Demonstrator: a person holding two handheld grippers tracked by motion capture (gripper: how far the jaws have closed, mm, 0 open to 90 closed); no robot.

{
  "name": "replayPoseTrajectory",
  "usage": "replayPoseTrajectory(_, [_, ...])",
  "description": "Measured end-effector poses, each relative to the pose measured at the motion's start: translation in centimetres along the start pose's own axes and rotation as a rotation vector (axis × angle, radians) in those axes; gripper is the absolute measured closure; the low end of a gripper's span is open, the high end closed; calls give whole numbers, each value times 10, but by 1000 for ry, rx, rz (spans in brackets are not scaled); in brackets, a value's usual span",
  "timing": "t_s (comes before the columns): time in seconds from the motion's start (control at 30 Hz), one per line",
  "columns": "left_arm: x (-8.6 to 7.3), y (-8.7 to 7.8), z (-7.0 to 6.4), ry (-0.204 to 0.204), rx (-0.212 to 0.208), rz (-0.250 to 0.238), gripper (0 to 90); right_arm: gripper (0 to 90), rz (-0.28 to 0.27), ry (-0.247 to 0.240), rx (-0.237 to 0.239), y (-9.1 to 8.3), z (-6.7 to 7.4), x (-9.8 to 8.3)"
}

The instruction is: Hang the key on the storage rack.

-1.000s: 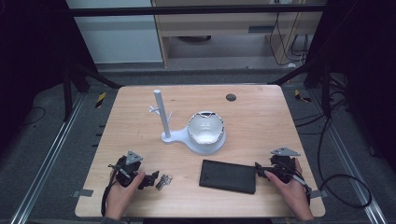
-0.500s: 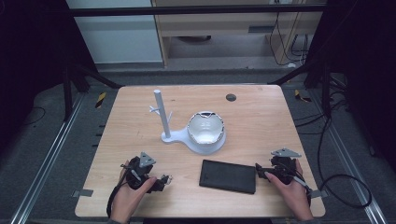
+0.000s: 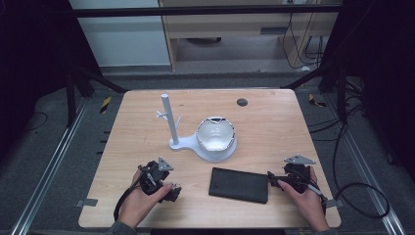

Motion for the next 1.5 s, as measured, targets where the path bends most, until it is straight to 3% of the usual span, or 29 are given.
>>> replayPoseTrajectory(0.17, [-6, -3, 0, 36, 5, 93, 55, 29, 0, 0, 1, 0, 0, 0])
replayPoseTrajectory(0.3, [-5, -5, -4, 53, -17, 111, 64, 29, -1, -2, -1, 0, 0, 0])
replayPoseTrajectory(0.57, [-6, -4, -12, 90, -14, 131, 93, 29, -3, -4, -1, 0, 0, 0])
replayPoseTrajectory(0.67, [-8, -8, -10, 91, 15, 138, 109, 29, -2, -2, -1, 0, 0, 0])
replayPoseTrajectory(0.87, [-9, -10, -12, 113, 2, 170, 214, 29, -2, 3, 5, -1, 1, -1])
replayPoseTrajectory(1.13, [-9, 3, -16, 157, -13, 245, 384, 29, -3, 8, -4, -1, 1, -1])
replayPoseTrajectory(1.23, [-11, 10, -15, 126, -31, 250, 446, 30, -5, 7, -7, -1, 0, -1])
replayPoseTrajectory(1.4, [-11, 16, -11, 114, -53, 252, 527, 29, -5, 7, -8, -1, 1, -1])
replayPoseTrajectory(1.47, [-11, 18, -9, 115, -44, 262, 560, 29, -5, 8, -9, -1, 1, -1])
replayPoseTrajectory(1.5, [-10, 19, -10, 99, -53, 248, 567, 29, -4, 13, -6, -1, 1, -1])
Point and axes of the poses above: each handheld gripper's, and its own axes: y roughly forward along the jaws, x roughly out of its top, z roughly to its left, the point moved 6 cm from there along y, roughly forward along the jaws, and after that the axes turned 4 degrees about y, right-handed, at the moved point
